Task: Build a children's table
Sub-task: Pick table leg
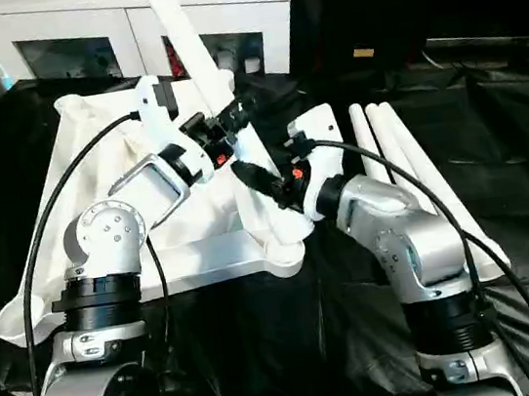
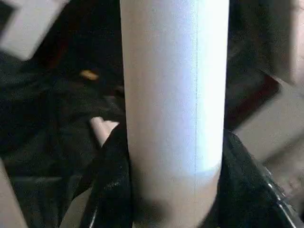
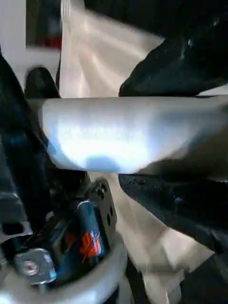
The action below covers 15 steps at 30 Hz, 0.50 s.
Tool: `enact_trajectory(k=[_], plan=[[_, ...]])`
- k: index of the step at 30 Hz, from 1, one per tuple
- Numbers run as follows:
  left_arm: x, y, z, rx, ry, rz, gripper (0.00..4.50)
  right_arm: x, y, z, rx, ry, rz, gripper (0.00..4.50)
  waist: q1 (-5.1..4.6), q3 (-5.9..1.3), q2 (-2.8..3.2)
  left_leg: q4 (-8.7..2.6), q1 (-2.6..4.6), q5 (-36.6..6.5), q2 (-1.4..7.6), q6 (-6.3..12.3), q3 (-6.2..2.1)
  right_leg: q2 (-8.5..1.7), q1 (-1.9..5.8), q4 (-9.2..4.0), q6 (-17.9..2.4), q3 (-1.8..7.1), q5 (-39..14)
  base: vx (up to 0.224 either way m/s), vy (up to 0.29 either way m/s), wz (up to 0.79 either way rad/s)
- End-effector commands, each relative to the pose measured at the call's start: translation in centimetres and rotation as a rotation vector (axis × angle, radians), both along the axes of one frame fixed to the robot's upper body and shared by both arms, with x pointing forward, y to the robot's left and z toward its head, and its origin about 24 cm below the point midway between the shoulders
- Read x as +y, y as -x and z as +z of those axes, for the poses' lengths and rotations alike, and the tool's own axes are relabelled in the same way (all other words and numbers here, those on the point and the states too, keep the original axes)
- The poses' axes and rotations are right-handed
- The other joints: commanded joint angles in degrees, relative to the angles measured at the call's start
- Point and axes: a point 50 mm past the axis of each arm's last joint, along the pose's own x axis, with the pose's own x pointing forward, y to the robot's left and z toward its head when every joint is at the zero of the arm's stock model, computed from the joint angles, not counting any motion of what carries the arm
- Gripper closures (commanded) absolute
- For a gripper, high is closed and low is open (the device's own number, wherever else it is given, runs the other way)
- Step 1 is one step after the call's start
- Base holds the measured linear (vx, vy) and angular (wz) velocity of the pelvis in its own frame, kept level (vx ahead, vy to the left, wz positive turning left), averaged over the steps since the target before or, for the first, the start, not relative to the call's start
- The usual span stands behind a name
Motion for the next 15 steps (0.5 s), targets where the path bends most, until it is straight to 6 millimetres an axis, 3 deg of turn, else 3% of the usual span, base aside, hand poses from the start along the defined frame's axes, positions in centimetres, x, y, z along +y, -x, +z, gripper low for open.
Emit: enact_trajectory(k=[1,4,6,10,15], plan=[[-0.1,0.7,1.3,-0.115,-0.002,-0.101,2.63,-0.1,0.9,0.9,-0.015,-0.033,0.12,1.96,0.08,-4.24,-0.61,-4.22,0.47,-4.5,2.15,2.94,-0.71,-4.5,3.56,-4.29,-8.3,2.88,-12.8,0.0,0.0,0.0],[0.0,2.2,2.2,-0.232,-0.028,-0.313,2.64,-1.1,2.3,0.6,0.02,-0.025,0.289,1.63,0.18,-4.33,-0.85,-4.16,0.52,-3.7,2.33,3.27,-0.67,-4.56,3.55,-3.9,-9.2,2.89,-11.0,0.0,0.0,0.0],[0.1,2.3,2.4,-0.256,-0.028,-0.36,2.64,-1.5,2.3,0.5,0.032,-0.021,0.312,1.53,0.24,-4.18,-0.85,-4.06,0.34,-3.6,2.28,3.38,-0.53,-4.68,3.53,-3.89,-10.2,2.93,-10.9,0.0,0.0,0.0],[0.5,2.9,2.9,-0.308,-0.009,-0.472,2.64,-2.0,2.8,0.4,0.055,-0.014,0.397,1.14,0.33,-4.06,-0.87,-4.12,0.59,-4.8,2.19,2.83,-0.45,-4.74,3.46,-4.36,-9.8,2.9,-15.1,0.0,0.0,0.0],[0.5,4.3,3.5,-0.364,0.057,-0.655,2.64,-2.3,2.8,0.1,0.091,-0.004,0.477,1.13,0.22,-4.13,-0.71,-4.1,0.45,-4.8,2.23,2.56,-0.53,-4.71,3.54,-4.21,-10.0,2.84,-15.2,0.0,0.0,0.0]])
